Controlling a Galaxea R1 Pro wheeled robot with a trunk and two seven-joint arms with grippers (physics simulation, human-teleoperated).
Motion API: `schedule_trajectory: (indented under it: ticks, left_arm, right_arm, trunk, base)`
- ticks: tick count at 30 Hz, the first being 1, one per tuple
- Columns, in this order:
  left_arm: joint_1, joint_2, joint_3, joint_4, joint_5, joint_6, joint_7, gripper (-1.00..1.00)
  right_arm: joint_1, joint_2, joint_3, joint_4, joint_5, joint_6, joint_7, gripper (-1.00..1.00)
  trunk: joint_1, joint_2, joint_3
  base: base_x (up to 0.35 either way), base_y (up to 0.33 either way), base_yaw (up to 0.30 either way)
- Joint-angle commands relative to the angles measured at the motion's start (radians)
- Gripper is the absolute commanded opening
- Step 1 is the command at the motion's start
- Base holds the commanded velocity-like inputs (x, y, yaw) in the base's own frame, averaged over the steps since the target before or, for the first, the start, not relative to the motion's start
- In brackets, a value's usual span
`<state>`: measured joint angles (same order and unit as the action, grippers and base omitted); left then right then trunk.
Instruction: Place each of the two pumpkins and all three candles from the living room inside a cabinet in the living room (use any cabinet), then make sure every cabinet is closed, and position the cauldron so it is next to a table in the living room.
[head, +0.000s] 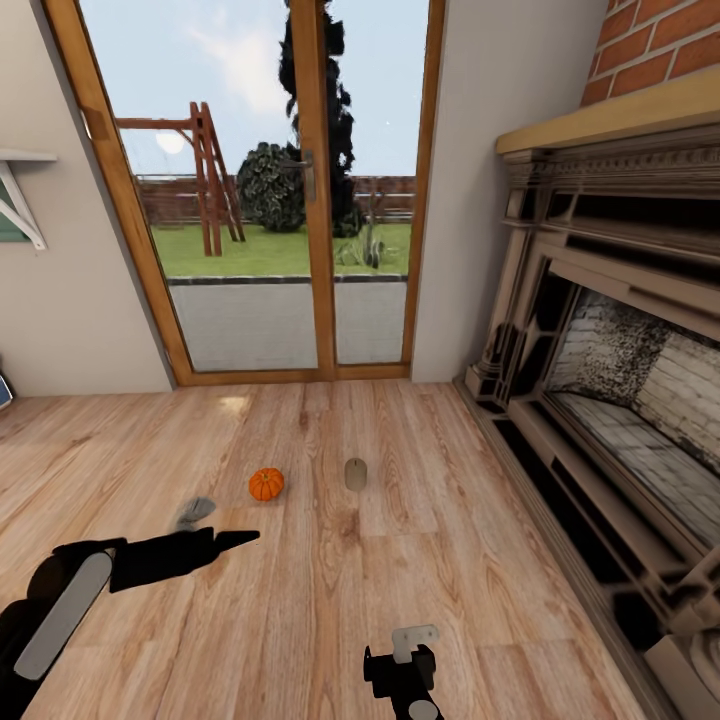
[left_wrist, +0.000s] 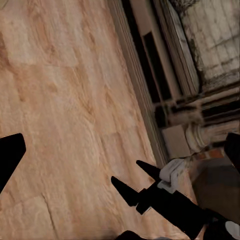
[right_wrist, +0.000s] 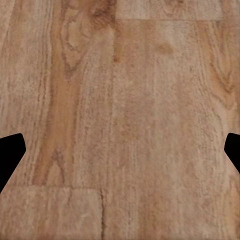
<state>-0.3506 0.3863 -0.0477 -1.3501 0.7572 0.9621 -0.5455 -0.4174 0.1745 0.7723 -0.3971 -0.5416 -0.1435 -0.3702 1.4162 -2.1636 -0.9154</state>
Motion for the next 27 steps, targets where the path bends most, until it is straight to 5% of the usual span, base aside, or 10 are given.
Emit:
schedule_trajectory:
  ticks: [1, 7, 14, 18, 20, 23, 27]
  left_arm:
    - [-0.001, 0.009, -0.014, 0.002, -0.014, 0.003, -0.086, 1.0]
    - [-0.001, 0.015, -0.031, 0.005, -0.084, 0.002, -0.205, 1.0]
    - [-0.001, 0.015, -0.033, 0.003, -0.117, -0.008, -0.213, 1.0]
    - [-0.001, 0.007, -0.028, 0.004, -0.196, -0.01, -0.192, 1.0]
    - [-0.001, 0.004, -0.023, 0.005, -0.237, -0.008, -0.16, 1.0]
    - [-0.001, -0.009, -0.019, 0.004, -0.264, -0.006, -0.033, 1.0]
    - [-0.001, -0.058, -0.016, 0.003, -0.267, -0.005, 0.227, 1.0]
  right_arm:
    - [-0.001, 0.0, 0.009, 0.001, -0.011, -0.007, -0.006, 1.0]
    - [-0.001, 0.0, 0.009, 0.001, -0.011, -0.007, -0.006, 1.0]
    - [-0.001, 0.0, 0.009, 0.001, -0.011, -0.007, -0.006, 1.0]
    - [-0.001, 0.0, 0.009, 0.001, -0.009, -0.007, -0.006, 1.0]
    - [-0.001, 0.0, 0.009, 0.001, -0.009, -0.007, -0.006, 1.0]
    - [-0.001, 0.0, 0.009, 0.002, -0.011, -0.007, -0.006, 1.0]
    - [-0.001, 0.0, 0.009, 0.003, -0.011, -0.007, -0.005, 1.0]
  trunk:
    - [0.0, 0.0, -0.001]
    - [0.0, 0.0, -0.001]
    - [0.0, 0.0, -0.001]
    - [0.0, 0.0, -0.001]
    - [0.0, 0.0, -0.001]
    - [0.0, 0.0, -0.001]
    - [0.0, 0.0, -0.001]
  base:
    - [0.0, 0.0, 0.0]
    - [0.0, 0.0, 0.0]
    - [0.0, 0.0, 0.0]
    - [0.0, 0.0, 0.0]
    - [0.0, 0.0, 0.0]
    - [0.0, 0.0, 0.0]
    - [0.0, 0.0, 0.0]
